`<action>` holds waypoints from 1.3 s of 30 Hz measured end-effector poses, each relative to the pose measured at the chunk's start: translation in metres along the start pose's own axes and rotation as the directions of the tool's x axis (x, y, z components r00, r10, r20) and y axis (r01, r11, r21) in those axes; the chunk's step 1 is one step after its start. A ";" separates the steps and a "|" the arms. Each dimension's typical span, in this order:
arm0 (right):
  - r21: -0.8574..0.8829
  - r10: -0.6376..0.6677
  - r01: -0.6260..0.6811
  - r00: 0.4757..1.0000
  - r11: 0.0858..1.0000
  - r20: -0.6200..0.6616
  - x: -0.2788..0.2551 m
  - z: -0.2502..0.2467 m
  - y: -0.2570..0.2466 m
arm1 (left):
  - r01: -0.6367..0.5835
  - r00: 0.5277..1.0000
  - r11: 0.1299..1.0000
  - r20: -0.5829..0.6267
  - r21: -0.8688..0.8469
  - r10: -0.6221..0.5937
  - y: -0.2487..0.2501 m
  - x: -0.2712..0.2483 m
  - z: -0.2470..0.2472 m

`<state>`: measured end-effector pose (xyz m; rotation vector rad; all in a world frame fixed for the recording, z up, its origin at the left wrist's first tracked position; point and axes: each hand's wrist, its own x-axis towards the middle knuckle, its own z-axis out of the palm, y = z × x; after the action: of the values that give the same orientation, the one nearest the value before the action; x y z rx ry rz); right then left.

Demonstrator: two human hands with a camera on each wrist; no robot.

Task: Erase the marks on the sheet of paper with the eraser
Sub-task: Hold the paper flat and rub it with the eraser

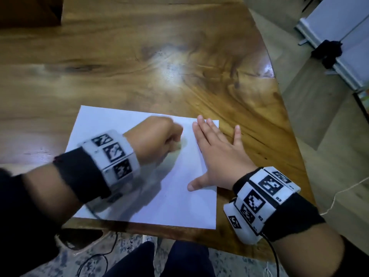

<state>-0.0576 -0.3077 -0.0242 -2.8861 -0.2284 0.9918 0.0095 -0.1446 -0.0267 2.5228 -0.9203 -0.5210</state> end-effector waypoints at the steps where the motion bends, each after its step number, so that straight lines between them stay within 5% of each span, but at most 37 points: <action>1: -0.001 0.001 -0.001 1.000 1.000 -0.002 0.000 0.000 0.000 | -0.018 0.996 1.000 0.088 0.003 0.018 0.000 -0.012 0.002; 4: 0.004 0.002 -0.002 1.000 1.000 -0.006 0.000 0.001 0.000 | -0.029 0.977 1.000 0.210 0.005 0.027 -0.002 -0.011 -0.004; 9: 0.005 -0.003 0.003 1.000 1.000 -0.005 -0.001 0.000 0.000 | 0.055 0.998 0.998 -0.032 -0.026 -0.056 0.007 0.021 -0.002; 14: 0.020 -0.007 0.007 1.000 1.000 -0.012 -0.001 0.000 0.001 | -0.110 0.966 0.994 0.236 -0.007 0.109 0.018 -0.027 0.015; 20: 0.001 -0.004 0.004 1.000 1.000 -0.023 0.000 0.001 0.001 | 0.010 1.000 1.000 0.009 -0.021 -0.010 0.016 0.019 0.003; 25: 0.007 -0.008 0.008 0.999 1.000 -0.043 0.000 0.001 0.000 | -0.104 0.983 0.992 0.143 -0.076 0.114 0.022 -0.032 0.019; 31: 0.003 0.011 -0.010 0.995 1.000 -0.102 -0.018 0.007 0.018 | -0.058 0.995 0.997 0.075 -0.050 0.061 0.021 -0.030 0.022; 35: -0.023 0.017 -0.019 0.996 1.000 -0.089 -0.023 0.012 0.013 | 0.031 0.981 0.999 0.191 0.027 -0.035 0.027 -0.006 0.005; 39: -0.094 0.031 -0.040 0.996 0.995 -0.087 -0.021 0.010 0.009 | 0.117 0.993 0.992 -0.011 -0.057 -0.117 0.031 0.032 -0.007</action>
<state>-0.0787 -0.3194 -0.0206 -3.0212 -0.2254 0.8834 0.0194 -0.1868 -0.0123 2.5371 -0.7455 -0.5563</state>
